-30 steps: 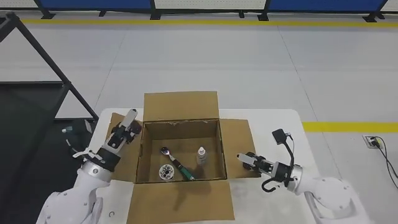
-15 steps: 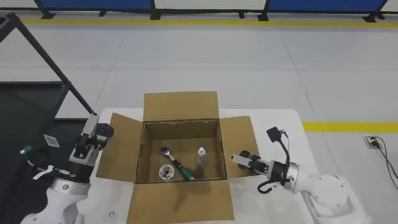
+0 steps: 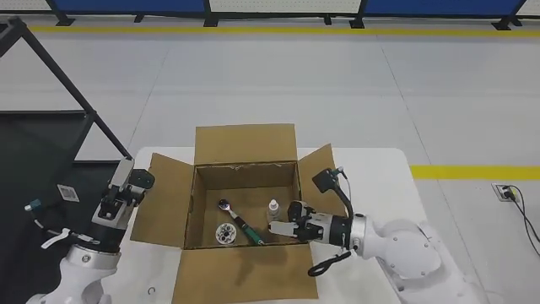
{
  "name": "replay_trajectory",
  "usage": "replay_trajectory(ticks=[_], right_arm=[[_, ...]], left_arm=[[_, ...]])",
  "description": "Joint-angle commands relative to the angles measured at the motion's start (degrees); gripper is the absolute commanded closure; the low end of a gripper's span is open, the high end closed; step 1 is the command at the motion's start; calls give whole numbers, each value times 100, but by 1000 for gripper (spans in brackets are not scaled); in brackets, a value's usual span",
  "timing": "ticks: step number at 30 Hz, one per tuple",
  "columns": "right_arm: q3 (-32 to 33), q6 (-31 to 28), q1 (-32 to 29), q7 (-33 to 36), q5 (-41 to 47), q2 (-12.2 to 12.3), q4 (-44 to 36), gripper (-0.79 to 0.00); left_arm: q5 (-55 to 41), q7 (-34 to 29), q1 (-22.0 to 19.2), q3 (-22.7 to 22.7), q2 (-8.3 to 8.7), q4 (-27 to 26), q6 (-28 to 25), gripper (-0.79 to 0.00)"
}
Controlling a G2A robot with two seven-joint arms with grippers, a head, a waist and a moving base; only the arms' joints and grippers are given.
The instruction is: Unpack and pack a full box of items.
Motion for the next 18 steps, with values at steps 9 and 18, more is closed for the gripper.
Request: replay_trajectory(ticks=[9,18], right_arm=[[-364,-372,272,181,-300,-25,190,-785],[-1509,13,1502,143,-2389,-214,833,-785]], left_arm=[[-53,137,68,-176,-3,-12,63,-785],[-794,65,635,-969,-12,-189,8,-785]])
